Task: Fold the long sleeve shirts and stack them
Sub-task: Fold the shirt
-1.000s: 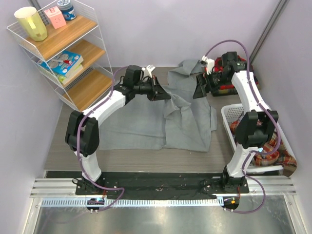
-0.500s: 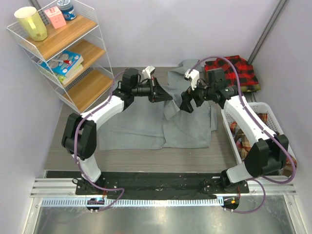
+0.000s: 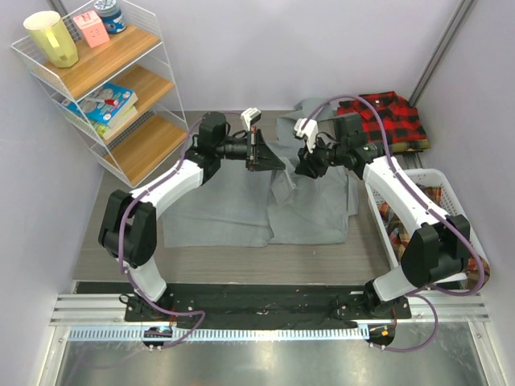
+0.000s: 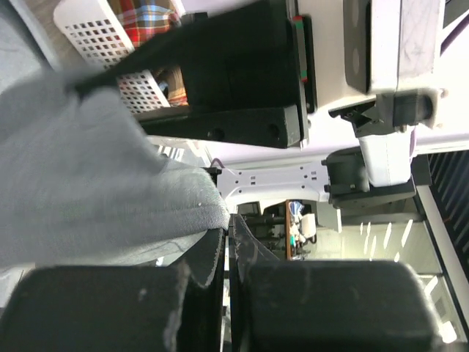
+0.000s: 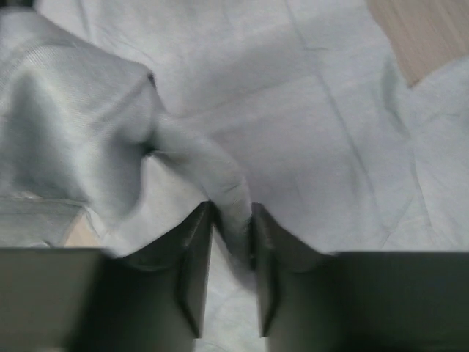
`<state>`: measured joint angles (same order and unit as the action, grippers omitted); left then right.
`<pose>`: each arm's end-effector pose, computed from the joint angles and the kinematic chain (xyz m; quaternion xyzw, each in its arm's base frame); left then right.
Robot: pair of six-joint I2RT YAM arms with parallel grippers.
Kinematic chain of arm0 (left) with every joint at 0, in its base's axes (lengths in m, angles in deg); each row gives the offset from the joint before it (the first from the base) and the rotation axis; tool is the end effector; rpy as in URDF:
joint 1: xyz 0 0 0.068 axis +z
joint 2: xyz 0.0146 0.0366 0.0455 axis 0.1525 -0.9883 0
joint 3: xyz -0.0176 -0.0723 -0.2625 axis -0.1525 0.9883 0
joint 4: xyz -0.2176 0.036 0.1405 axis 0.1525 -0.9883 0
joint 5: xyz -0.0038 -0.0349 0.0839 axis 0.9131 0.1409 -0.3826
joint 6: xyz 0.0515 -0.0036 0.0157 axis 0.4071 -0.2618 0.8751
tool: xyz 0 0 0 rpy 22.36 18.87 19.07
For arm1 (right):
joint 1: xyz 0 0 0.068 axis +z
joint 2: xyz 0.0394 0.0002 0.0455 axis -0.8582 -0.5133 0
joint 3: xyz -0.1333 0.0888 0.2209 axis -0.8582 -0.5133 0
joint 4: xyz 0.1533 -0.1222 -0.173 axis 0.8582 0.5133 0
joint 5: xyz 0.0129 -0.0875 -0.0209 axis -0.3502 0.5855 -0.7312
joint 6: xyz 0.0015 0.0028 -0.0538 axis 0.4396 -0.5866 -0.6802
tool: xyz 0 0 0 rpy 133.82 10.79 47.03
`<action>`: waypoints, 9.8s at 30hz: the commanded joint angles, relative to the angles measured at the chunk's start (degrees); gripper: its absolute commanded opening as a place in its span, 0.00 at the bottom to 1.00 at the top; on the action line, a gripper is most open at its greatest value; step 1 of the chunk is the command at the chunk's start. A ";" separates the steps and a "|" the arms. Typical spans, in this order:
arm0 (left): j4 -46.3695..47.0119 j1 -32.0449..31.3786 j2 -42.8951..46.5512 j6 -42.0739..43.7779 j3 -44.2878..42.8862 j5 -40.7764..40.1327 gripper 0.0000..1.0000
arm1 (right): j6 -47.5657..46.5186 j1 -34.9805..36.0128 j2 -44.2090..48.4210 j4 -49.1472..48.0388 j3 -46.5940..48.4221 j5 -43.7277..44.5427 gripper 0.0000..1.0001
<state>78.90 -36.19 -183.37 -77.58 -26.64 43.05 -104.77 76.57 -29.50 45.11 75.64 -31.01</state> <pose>0.3418 -0.2126 0.3113 0.0844 0.7316 -0.6714 0.0826 0.3100 0.1192 0.3206 -0.4868 0.7319 0.2203 0.4228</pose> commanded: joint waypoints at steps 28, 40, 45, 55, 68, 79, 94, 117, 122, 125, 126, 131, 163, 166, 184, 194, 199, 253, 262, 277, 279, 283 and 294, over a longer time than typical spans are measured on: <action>-62.17 15.11 27.85 126.79 32.86 -58.50 0.38 | 5.15 1.01 10.52 16.30 2.67 10.15 0.01; -56.63 14.94 20.62 130.21 38.65 -59.29 0.40 | 5.76 1.09 11.48 17.44 2.76 9.62 0.01; -59.17 14.85 23.94 131.53 40.41 -58.86 0.10 | 5.85 1.09 13.59 20.34 3.90 8.75 0.01; -76.39 15.29 34.78 133.47 32.78 -53.41 0.00 | 1.81 1.09 19.66 29.48 7.40 10.06 0.01; -76.58 18.36 14.23 131.18 11.95 -52.88 0.00 | -10.40 0.56 -2.21 31.33 32.98 12.87 0.01; -72.45 20.56 -0.55 129.78 1.40 -55.16 0.01 | -17.61 0.65 -19.36 31.33 46.53 12.88 0.01; -70.60 20.91 -4.69 127.84 2.62 -57.89 0.03 | -17.62 5.74 -18.92 19.21 41.78 14.01 0.01; -69.11 26.45 -2.15 112.12 -1.86 -50.95 0.53 | -13.59 6.89 -14.88 8.66 25.35 19.38 0.01; -68.32 26.37 0.49 108.07 2.26 -49.10 0.53 | -8.57 7.33 -13.57 11.12 20.01 15.87 0.01; -65.77 26.19 0.59 105.36 4.81 -49.19 0.53 | -5.14 7.95 -13.12 11.91 15.26 13.41 0.01; -65.33 25.75 0.32 104.73 5.17 -49.36 0.53 | -4.35 8.21 -13.73 11.91 14.02 13.05 0.01; -60.85 23.47 -1.35 102.53 8.24 -53.05 0.54 | 2.50 8.30 -18.39 9.81 8.05 10.86 0.01; -70.34 16.79 12.45 104.30 13.27 -41.98 0.51 | 12.18 8.74 -24.80 18.77 21.80 7.32 0.03; -68.67 16.78 12.10 101.40 11.41 -41.89 0.51 | 13.94 8.12 -28.94 15.26 25.77 13.30 0.08; -56.01 16.87 9.37 78.10 2.10 -32.84 0.57 | 13.68 5.14 -26.31 6.20 28.41 30.01 0.73; -54.34 17.05 10.42 73.62 2.36 -33.89 0.57 | 17.98 9.35 -26.22 9.88 34.05 26.07 0.61; -54.08 17.22 11.04 72.74 2.54 -34.69 0.57 | 20.61 13.22 -29.20 11.29 33.70 22.19 0.56; -44.88 29.70 25.54 37.89 21.06 -8.58 0.86 | 38.19 24.38 -19.63 -1.96 17.80 4.17 0.01; -35.80 32.34 25.19 20.98 29.60 -13.15 0.94 | 39.07 28.69 -21.73 -6.19 18.49 10.32 0.01; -28.59 31.38 20.36 12.89 32.77 -12.45 0.70 | 38.73 31.67 -22.53 -6.28 19.55 9.71 0.01; -27.98 30.41 19.92 12.97 32.60 -12.19 0.60 | 38.37 32.38 -22.97 -6.28 20.07 9.62 0.01; -27.62 29.79 19.13 13.84 31.98 -12.80 0.39 | 37.41 33.35 -23.32 -5.85 21.04 9.45 0.01; -55.98 29.71 16.75 46.68 15.90 -22.54 0.00 | 29.76 27.38 -14.63 3.11 18.77 3.22 0.75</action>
<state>36.01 -6.27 -167.05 -48.29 -5.68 26.74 -71.46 108.65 -52.25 44.84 95.49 -22.90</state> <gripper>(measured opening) 0.014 0.703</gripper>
